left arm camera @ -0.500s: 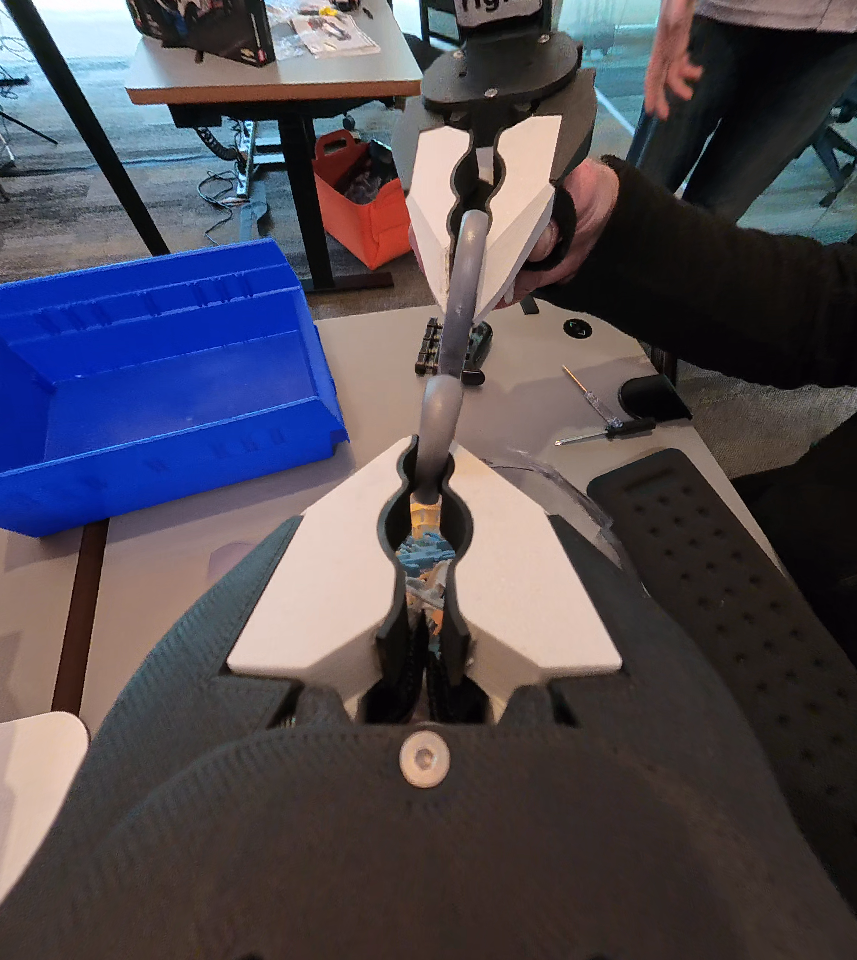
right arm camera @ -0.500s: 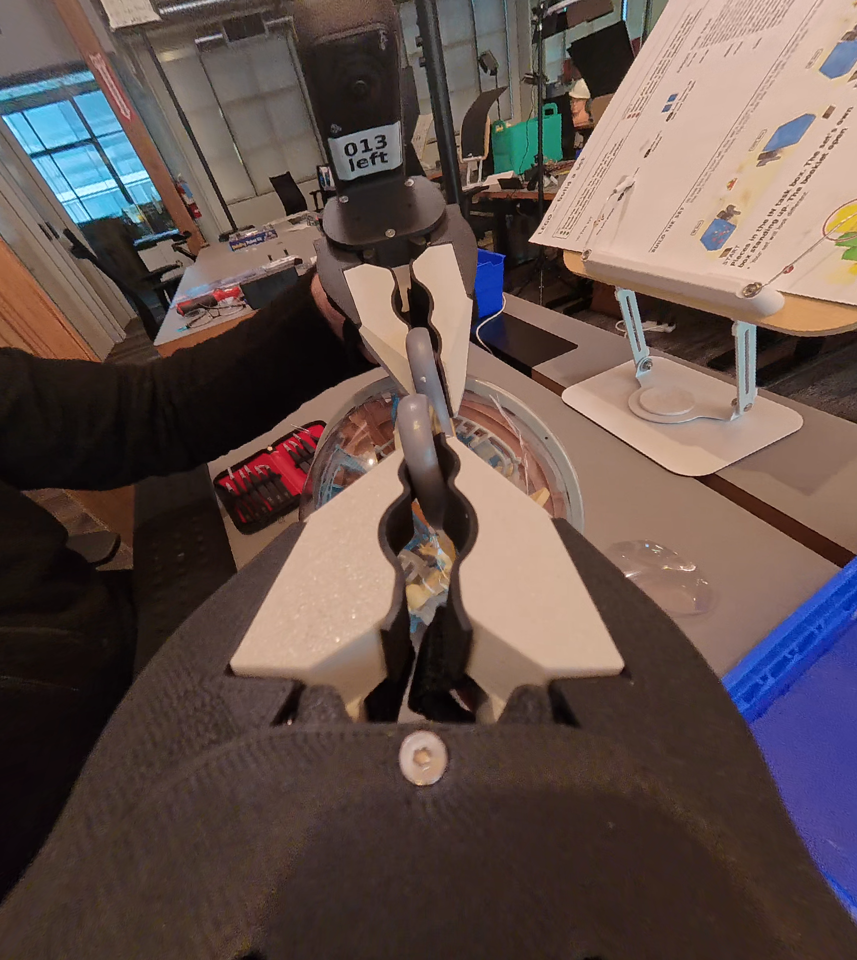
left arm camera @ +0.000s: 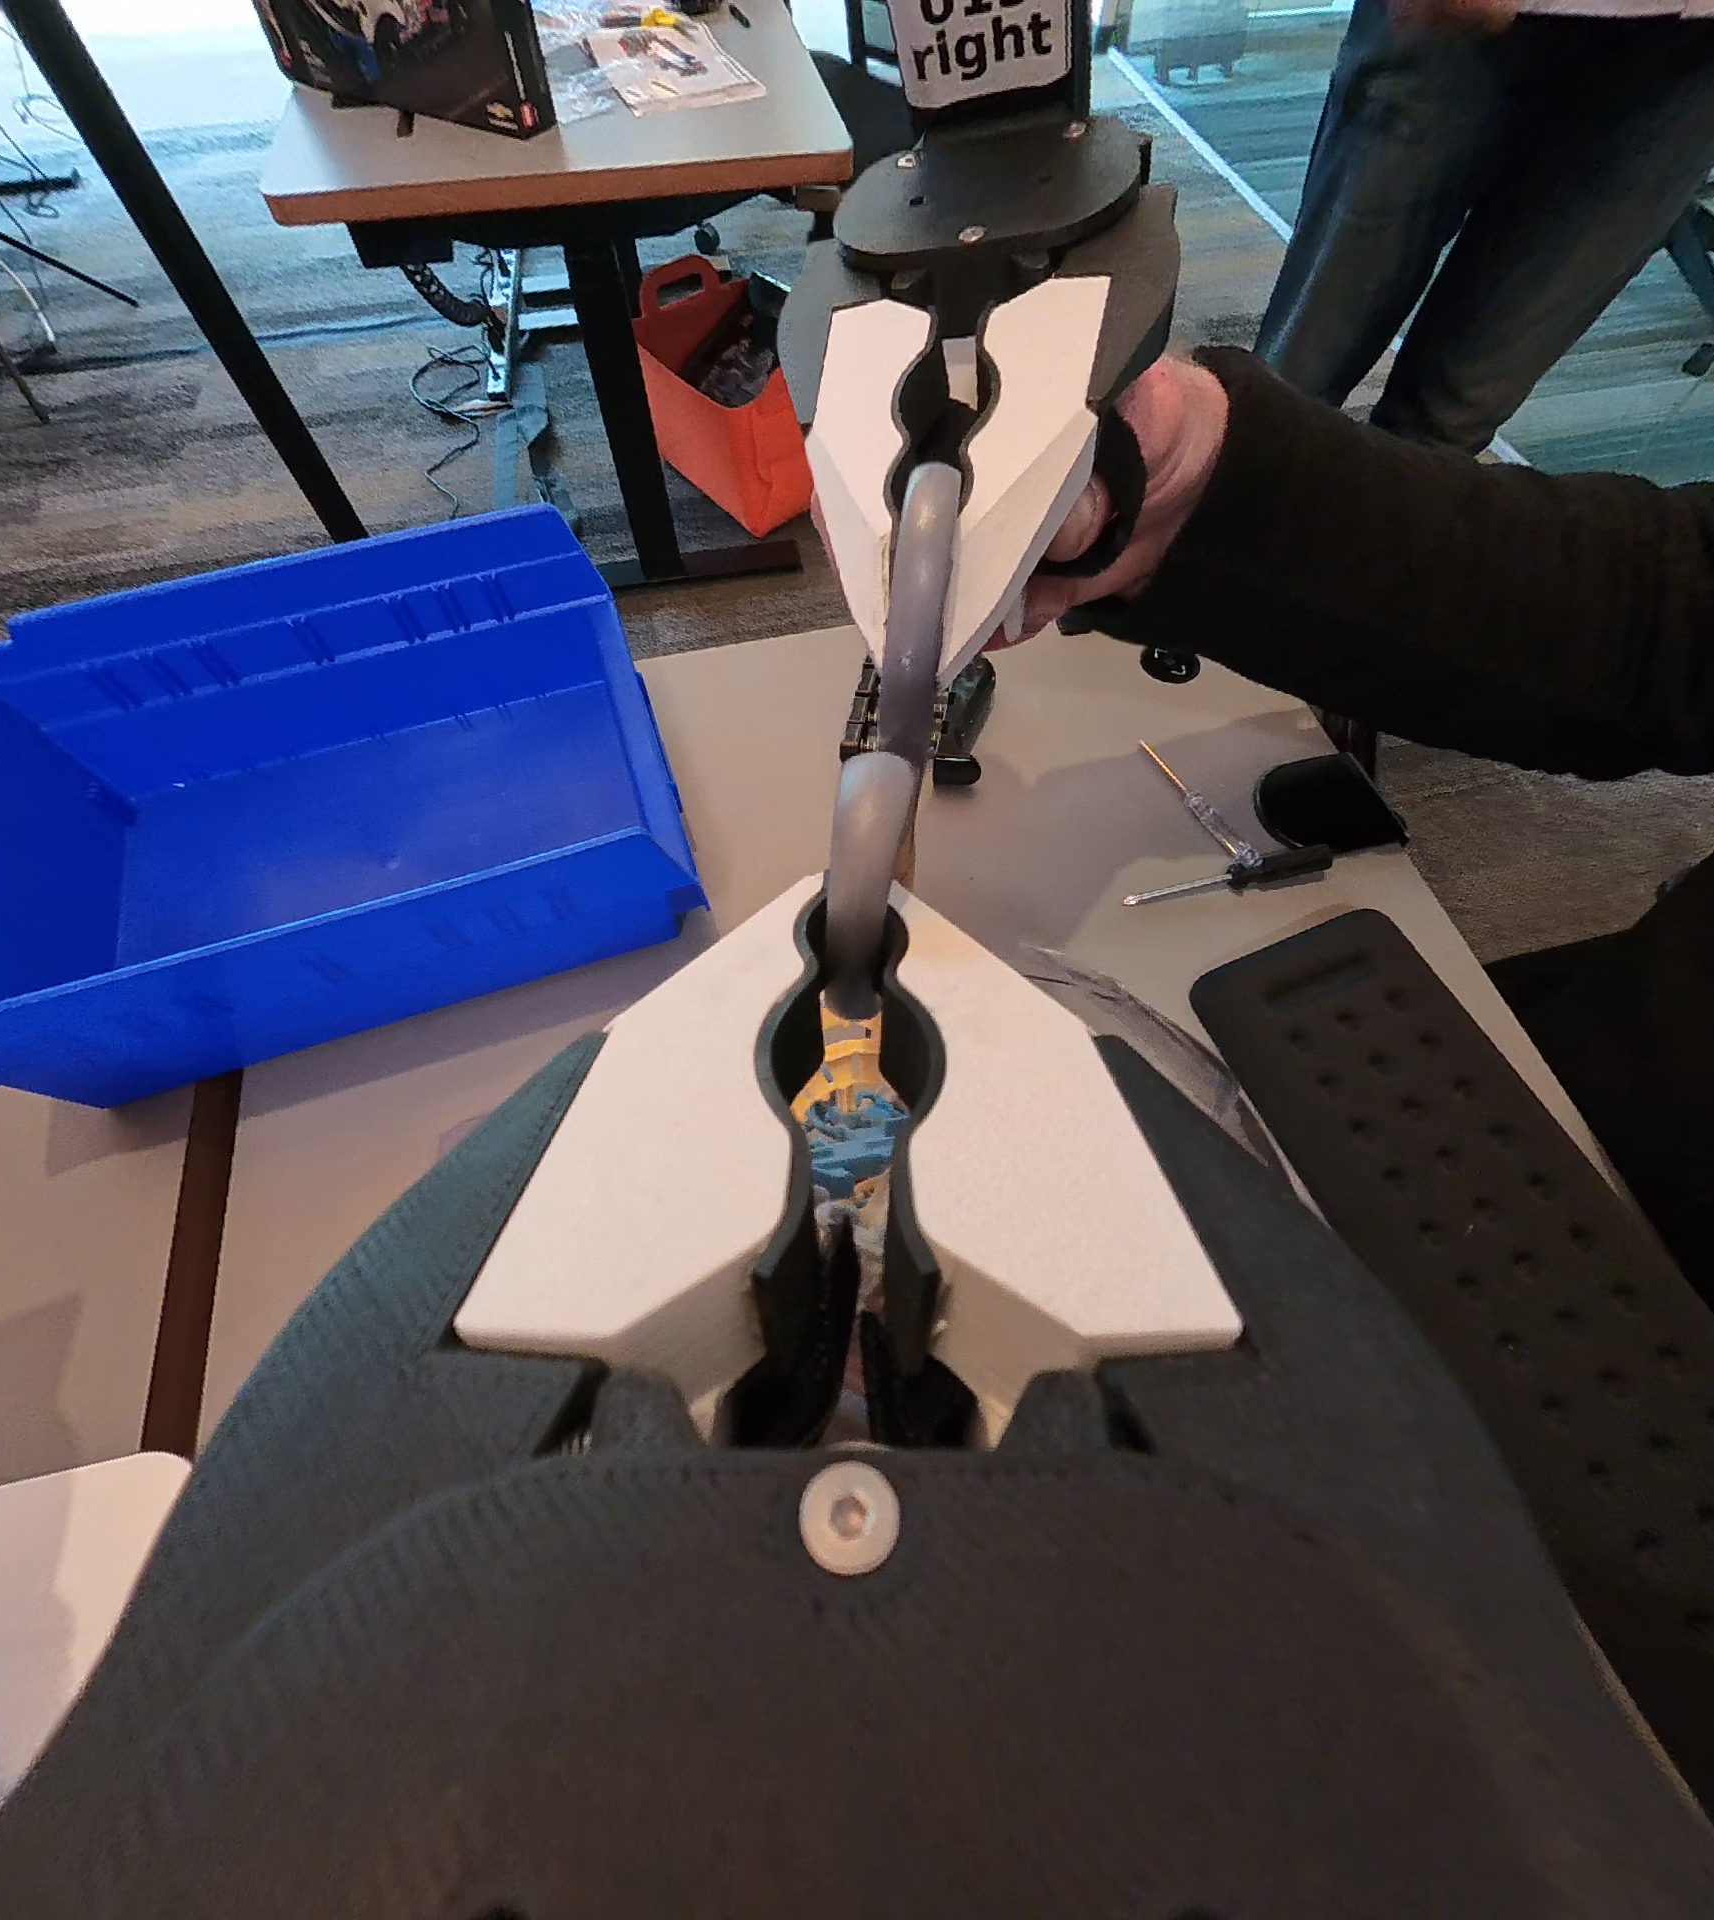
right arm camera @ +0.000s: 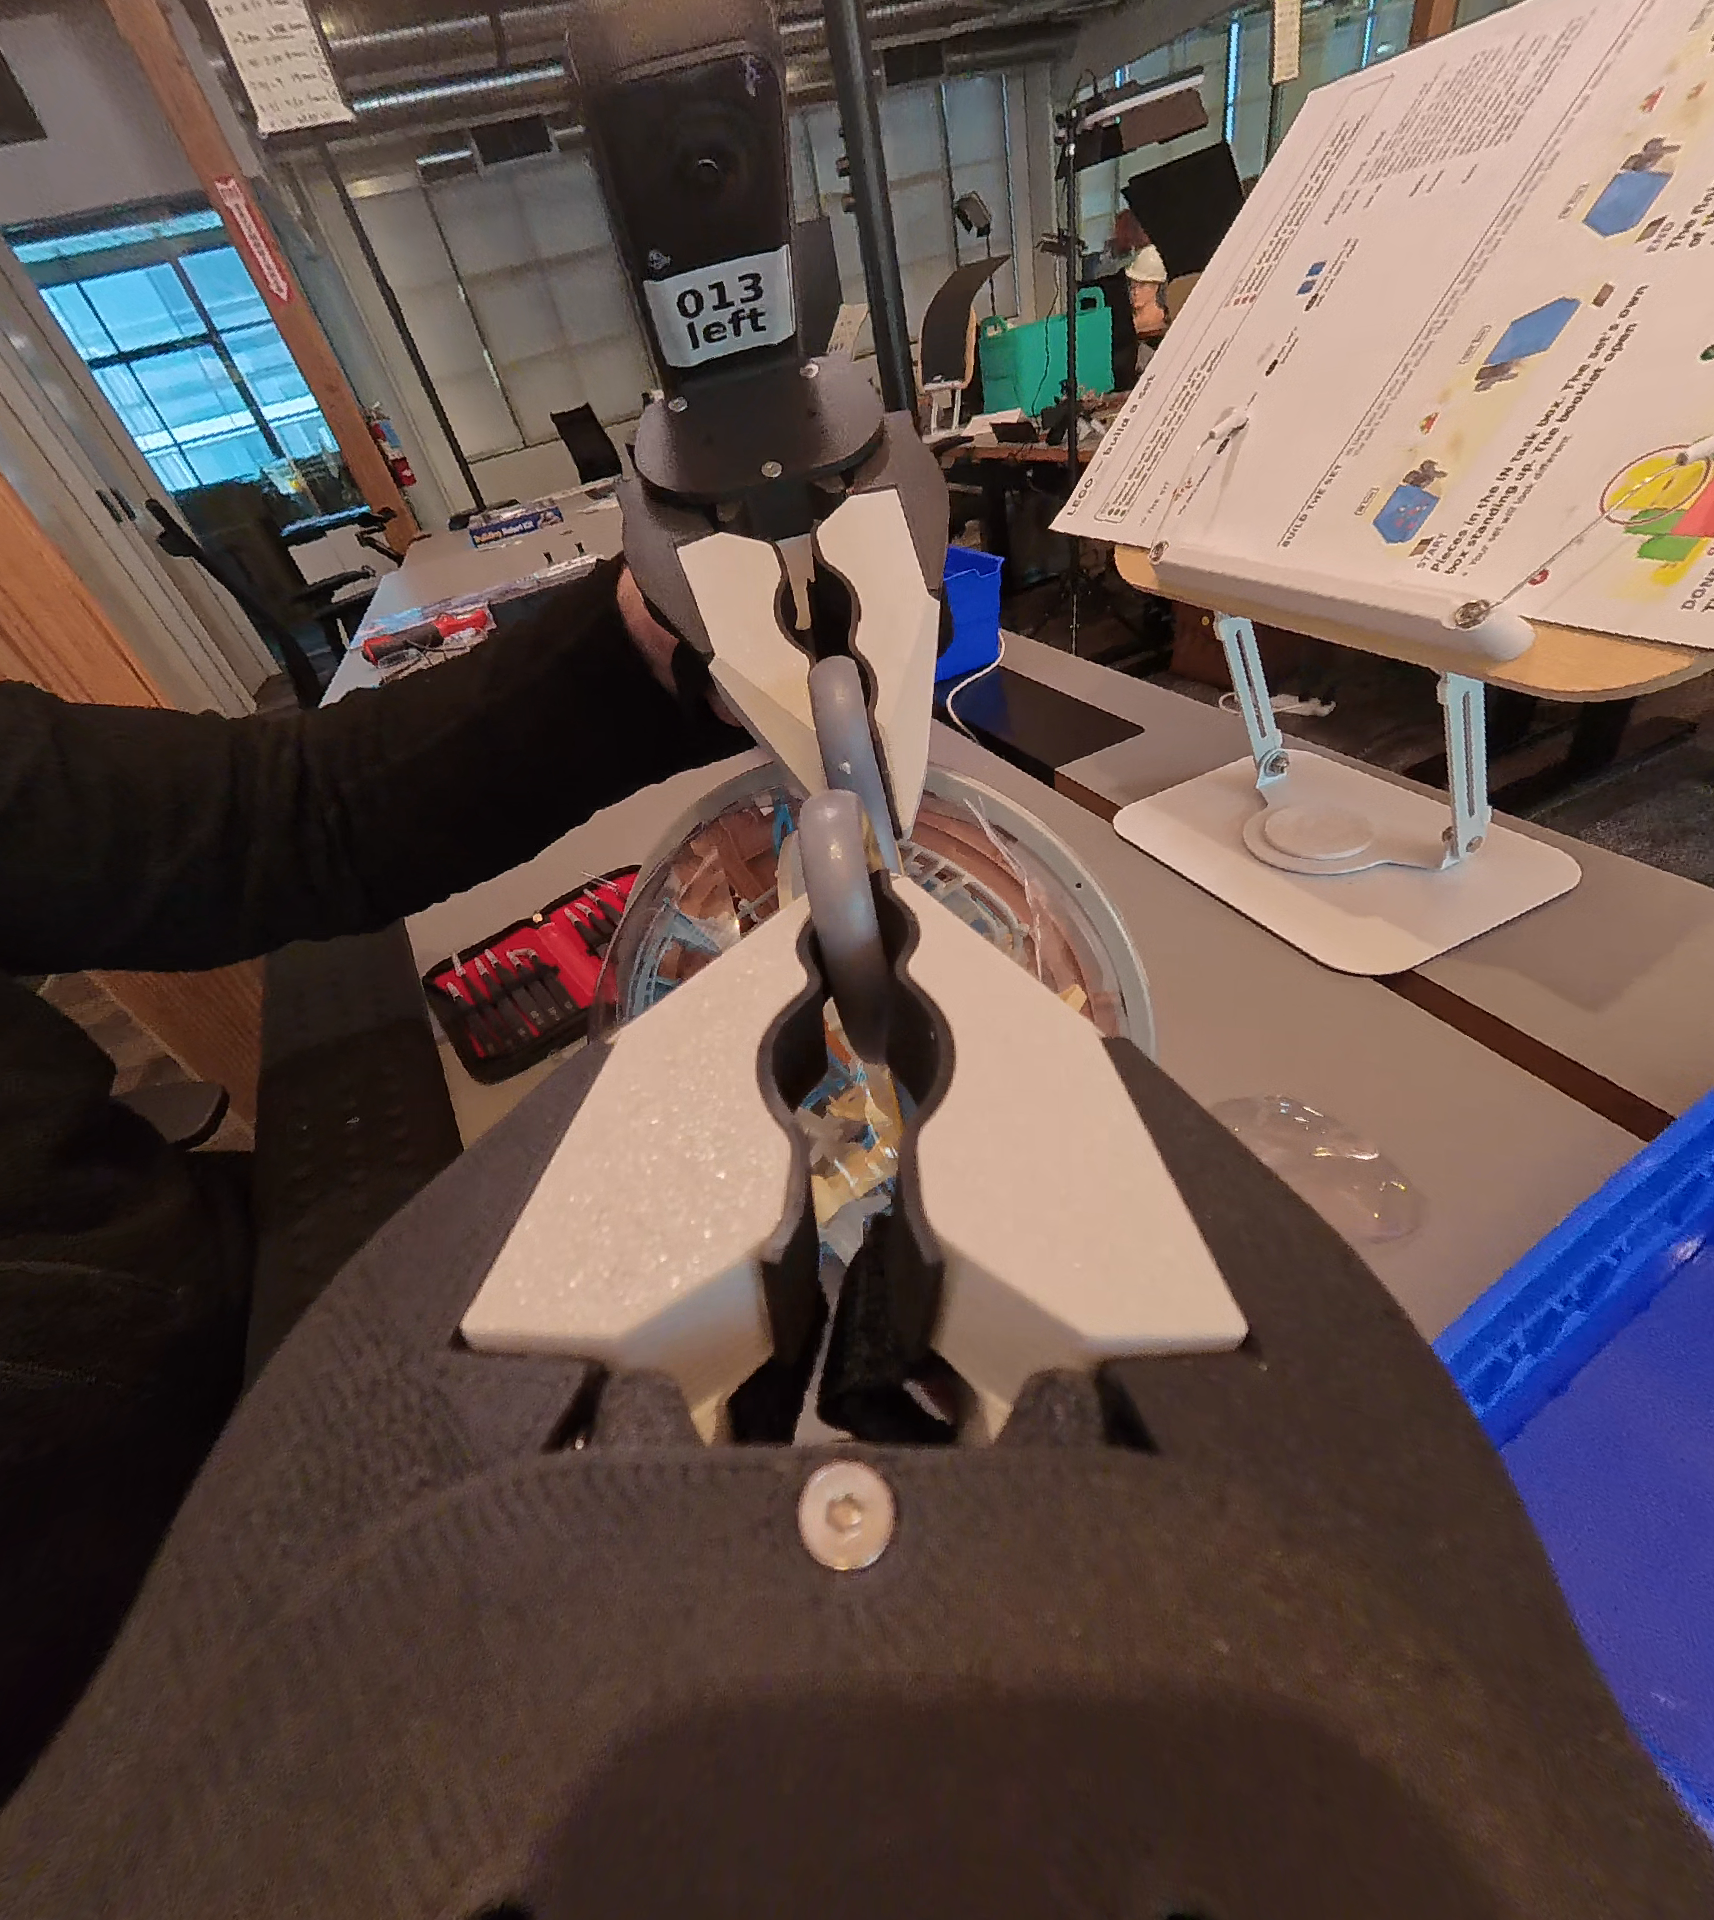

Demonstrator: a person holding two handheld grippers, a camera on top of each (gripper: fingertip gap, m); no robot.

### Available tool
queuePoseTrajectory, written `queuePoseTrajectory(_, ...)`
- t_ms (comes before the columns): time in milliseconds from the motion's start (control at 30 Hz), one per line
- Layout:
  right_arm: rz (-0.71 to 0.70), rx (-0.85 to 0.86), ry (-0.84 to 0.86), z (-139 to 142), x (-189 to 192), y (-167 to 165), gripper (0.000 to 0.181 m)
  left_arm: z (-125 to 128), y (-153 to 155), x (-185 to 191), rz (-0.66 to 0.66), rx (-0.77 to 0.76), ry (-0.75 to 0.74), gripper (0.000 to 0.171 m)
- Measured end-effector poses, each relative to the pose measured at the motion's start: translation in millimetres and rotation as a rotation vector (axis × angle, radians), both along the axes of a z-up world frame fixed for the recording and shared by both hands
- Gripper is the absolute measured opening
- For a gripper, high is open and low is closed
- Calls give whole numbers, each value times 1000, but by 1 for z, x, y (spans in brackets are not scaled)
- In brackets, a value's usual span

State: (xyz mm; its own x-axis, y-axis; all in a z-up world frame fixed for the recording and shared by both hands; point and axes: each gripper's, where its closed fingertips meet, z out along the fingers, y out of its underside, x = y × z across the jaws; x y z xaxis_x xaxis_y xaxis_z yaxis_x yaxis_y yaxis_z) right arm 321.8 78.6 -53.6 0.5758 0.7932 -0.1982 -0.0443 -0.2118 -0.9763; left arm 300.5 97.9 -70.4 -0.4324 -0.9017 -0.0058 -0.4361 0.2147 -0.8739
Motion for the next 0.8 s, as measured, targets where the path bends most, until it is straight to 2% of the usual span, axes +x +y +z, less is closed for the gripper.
queuePoseTrajectory(167, 2, -3, -24, 4, -3, 4, 1, 4, 2, -1, 22, -1, -34, 0)
queuePoseTrajectory(433, 32, -41, -90, 9, -11, 10, 0, 9, 3, -4, 38, 117, -7, 0)
queuePoseTrajectory(800, 8, -78, -199, 17, -21, 26, 1, 18, 15, -2, 148, 207, 27, 0)
